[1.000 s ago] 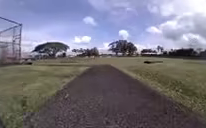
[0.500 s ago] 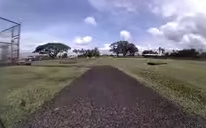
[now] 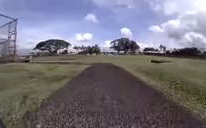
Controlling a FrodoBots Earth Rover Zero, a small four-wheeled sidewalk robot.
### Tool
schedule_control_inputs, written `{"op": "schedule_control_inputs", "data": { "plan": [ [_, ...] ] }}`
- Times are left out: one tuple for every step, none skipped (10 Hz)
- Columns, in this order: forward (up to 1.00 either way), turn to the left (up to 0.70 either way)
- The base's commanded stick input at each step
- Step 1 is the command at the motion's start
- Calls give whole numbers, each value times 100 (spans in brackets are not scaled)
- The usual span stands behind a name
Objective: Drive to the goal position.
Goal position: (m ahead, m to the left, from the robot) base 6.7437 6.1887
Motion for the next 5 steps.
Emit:
{"op": "schedule_control_inputs", "data": {
  "plan": [
    [85, 0],
    [85, 0],
    [85, 0],
    [85, 0],
    [85, 0]
  ]
}}
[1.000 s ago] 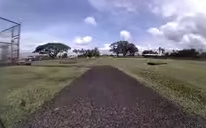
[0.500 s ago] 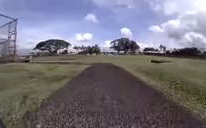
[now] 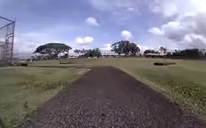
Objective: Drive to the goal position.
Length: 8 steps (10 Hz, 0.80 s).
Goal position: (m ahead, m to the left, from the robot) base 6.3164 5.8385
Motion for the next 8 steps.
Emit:
{"op": "schedule_control_inputs", "data": {
  "plan": [
    [85, 0],
    [85, 0],
    [85, 0],
    [85, 0],
    [85, 0],
    [85, 0],
    [85, 0],
    [85, 0]
  ]
}}
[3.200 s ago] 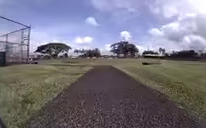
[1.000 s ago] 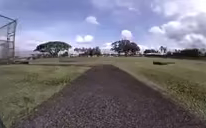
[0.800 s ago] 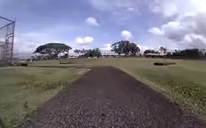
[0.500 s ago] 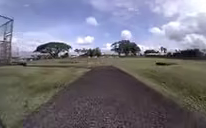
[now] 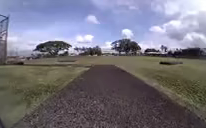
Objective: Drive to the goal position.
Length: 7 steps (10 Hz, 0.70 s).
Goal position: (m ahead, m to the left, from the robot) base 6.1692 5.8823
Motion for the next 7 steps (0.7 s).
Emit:
{"op": "schedule_control_inputs", "data": {
  "plan": [
    [85, 0],
    [85, -16],
    [85, -21],
    [85, -18],
    [85, -4],
    [85, 0],
    [85, 0]
  ]
}}
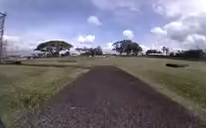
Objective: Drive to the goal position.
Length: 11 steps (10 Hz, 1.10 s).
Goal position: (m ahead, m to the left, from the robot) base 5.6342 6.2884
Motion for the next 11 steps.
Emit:
{"op": "schedule_control_inputs", "data": {
  "plan": [
    [85, 0],
    [85, 0],
    [85, 0],
    [85, 0],
    [85, 0],
    [85, 0],
    [85, 0],
    [85, 0],
    [85, 0],
    [85, 0],
    [85, 0]
  ]
}}
